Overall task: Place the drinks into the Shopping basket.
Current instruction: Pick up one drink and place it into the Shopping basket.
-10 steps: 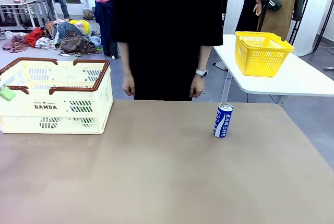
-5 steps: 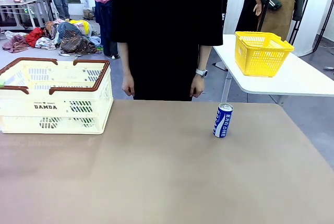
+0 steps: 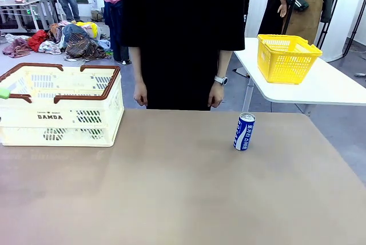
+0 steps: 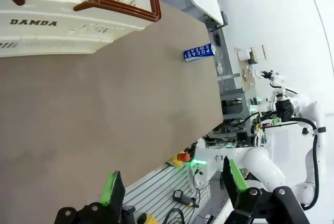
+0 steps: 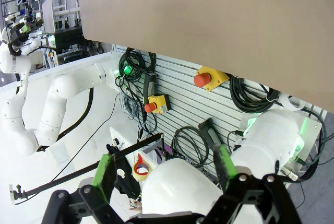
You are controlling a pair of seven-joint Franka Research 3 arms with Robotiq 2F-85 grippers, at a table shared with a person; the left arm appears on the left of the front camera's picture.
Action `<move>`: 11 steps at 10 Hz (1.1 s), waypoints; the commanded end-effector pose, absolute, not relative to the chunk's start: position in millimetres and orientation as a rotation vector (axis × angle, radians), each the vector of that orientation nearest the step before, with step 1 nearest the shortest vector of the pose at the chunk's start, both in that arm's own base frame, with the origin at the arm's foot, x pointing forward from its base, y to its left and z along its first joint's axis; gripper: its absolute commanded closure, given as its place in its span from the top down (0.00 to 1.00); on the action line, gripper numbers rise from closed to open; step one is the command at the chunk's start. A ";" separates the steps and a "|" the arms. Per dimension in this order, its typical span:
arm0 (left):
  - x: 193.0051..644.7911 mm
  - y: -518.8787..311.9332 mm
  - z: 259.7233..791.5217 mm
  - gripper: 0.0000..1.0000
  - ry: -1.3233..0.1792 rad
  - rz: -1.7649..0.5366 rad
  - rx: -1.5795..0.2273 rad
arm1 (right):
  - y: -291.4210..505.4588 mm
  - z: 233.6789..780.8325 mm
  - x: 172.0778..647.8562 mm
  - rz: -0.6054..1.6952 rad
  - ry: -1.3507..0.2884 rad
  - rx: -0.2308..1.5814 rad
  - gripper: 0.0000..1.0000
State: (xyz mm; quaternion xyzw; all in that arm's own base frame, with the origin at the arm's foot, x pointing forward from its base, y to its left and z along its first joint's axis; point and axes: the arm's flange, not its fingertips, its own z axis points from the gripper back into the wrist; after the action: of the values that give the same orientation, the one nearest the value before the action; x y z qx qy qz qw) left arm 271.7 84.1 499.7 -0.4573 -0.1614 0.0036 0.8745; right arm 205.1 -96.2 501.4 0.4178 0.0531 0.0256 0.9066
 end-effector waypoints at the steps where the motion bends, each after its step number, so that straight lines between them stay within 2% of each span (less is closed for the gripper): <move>1: 268.7 88.3 497.9 1.00 -0.330 0.010 -0.949 | -96.5 503.5 205.7 0.064 0.102 0.871 1.00; 11: 268.7 88.3 497.9 1.00 -0.330 0.010 -0.949 | -96.5 503.5 205.7 0.064 0.102 0.871 1.00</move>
State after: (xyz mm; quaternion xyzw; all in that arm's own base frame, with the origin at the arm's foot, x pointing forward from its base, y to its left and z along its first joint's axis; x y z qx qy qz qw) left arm 271.1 85.9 499.2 -0.4562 -0.1617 0.0063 0.8750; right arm 205.1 -96.2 501.4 0.4178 0.0531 0.0256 0.9066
